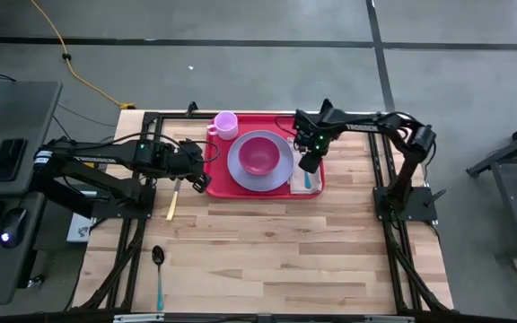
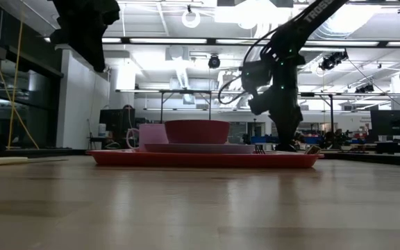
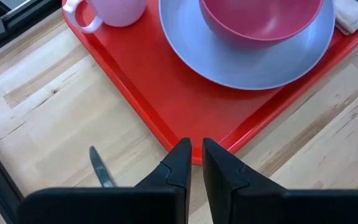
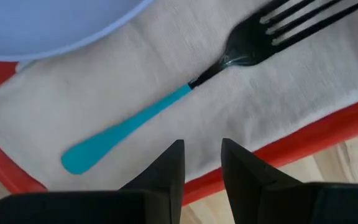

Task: Set up tray
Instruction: Adjust the brown napkin on the orange serving tray

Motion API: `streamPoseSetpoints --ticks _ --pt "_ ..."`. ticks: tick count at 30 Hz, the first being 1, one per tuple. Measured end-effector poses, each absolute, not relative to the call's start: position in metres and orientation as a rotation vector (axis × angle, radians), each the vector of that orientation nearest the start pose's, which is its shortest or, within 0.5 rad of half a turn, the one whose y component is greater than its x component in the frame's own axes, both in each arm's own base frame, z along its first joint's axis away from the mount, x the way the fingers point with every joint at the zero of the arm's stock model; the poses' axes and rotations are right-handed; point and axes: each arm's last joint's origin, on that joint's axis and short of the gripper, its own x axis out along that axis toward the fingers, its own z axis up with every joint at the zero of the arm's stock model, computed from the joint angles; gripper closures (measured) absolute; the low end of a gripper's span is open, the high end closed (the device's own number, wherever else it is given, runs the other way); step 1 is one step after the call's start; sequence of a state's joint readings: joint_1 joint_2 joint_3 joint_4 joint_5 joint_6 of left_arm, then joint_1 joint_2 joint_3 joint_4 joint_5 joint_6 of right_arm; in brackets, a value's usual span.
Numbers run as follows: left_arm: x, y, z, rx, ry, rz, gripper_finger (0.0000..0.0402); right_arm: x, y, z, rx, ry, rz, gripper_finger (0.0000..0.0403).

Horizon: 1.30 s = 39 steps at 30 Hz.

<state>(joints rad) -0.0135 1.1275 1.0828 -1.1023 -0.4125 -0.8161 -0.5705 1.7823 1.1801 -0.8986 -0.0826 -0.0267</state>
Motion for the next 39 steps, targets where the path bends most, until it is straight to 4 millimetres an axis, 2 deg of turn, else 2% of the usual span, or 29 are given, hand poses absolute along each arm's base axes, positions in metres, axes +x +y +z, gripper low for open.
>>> streamPoseSetpoints --ticks 12,18,23,39 --pt "0.193 0.009 0.305 -0.474 0.902 0.780 0.0333 0.273 -0.172 0.171 0.415 1.419 -0.341 0.0320" --pt "0.193 0.009 0.305 -0.474 0.902 0.779 0.0334 0.260 -0.164 0.147 0.445 1.452 -0.333 0.0320" --pt "0.193 0.009 0.305 -0.469 0.898 0.785 0.0333 0.253 -0.159 0.137 0.463 1.459 -0.350 0.0320" --pt "0.193 0.009 0.305 -0.488 0.888 0.792 0.0333 0.253 -0.168 0.135 0.472 1.401 -0.417 0.0320"
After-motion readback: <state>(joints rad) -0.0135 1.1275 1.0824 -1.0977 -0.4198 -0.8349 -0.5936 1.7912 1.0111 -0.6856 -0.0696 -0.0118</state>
